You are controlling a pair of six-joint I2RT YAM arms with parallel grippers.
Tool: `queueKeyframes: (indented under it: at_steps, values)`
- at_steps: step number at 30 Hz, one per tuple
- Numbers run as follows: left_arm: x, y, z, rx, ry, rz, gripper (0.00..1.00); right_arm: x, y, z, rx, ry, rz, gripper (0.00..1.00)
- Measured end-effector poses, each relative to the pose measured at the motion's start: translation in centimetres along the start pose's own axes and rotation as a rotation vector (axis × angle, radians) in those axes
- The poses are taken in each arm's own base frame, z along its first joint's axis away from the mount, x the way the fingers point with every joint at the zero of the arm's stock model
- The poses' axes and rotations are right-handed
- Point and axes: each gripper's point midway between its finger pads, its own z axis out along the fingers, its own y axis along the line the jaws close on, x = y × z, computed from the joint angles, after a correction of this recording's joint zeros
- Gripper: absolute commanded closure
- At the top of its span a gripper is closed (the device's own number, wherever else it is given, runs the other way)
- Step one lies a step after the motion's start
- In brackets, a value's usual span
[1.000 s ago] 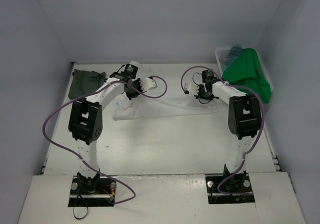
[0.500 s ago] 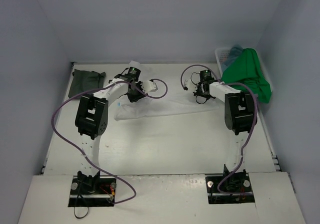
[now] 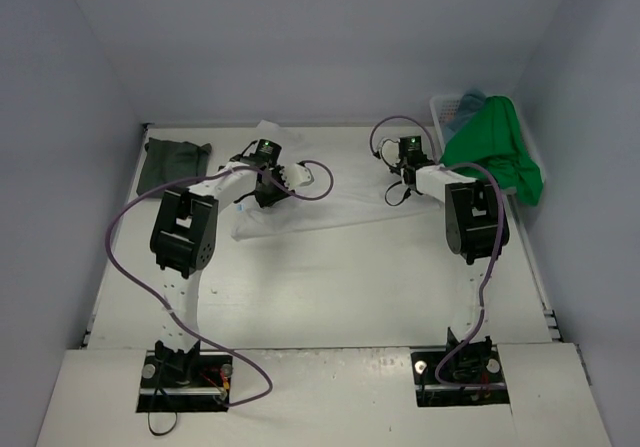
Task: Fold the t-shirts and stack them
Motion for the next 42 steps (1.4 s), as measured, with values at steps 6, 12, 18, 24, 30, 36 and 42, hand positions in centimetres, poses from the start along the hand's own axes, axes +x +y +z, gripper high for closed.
queueKeyframes:
  at_steps: [6, 12, 18, 24, 30, 36, 42]
  values:
    - [0.1, 0.2, 0.0, -0.032, -0.007, -0.026, 0.70, 0.0, -0.8, -0.3, 0.056, 0.020, 0.069, 0.78]
    - [0.4, 1.1, -0.3, -0.092, 0.009, -0.052, 0.53, -0.8, -1.7, -2.4, 0.056, 0.001, 0.135, 0.83]
    - [0.7, 1.8, -1.8, -0.151, 0.028, -0.098, 0.37, -3.0, -3.6, -7.3, 0.019, -0.097, 0.219, 0.98]
    - [-0.9, 2.7, -6.2, -0.212, -0.040, -0.153, 0.33, -4.3, -0.9, -9.6, -0.127, -0.158, 0.213, 1.00]
    - [-2.8, 2.6, -10.1, -0.225, -0.132, -0.193, 0.31, -3.2, 4.9, -8.7, -0.321, -0.125, 0.182, 1.00]
    - [-2.1, 0.7, -9.5, -0.156, -0.124, -0.216, 0.31, -2.0, 8.7, -6.6, -0.422, -0.073, 0.175, 1.00]
    - [-1.0, -1.1, -8.5, -0.093, -0.094, -0.233, 0.32, -1.8, 8.8, -5.7, -0.431, -0.069, 0.191, 1.00]
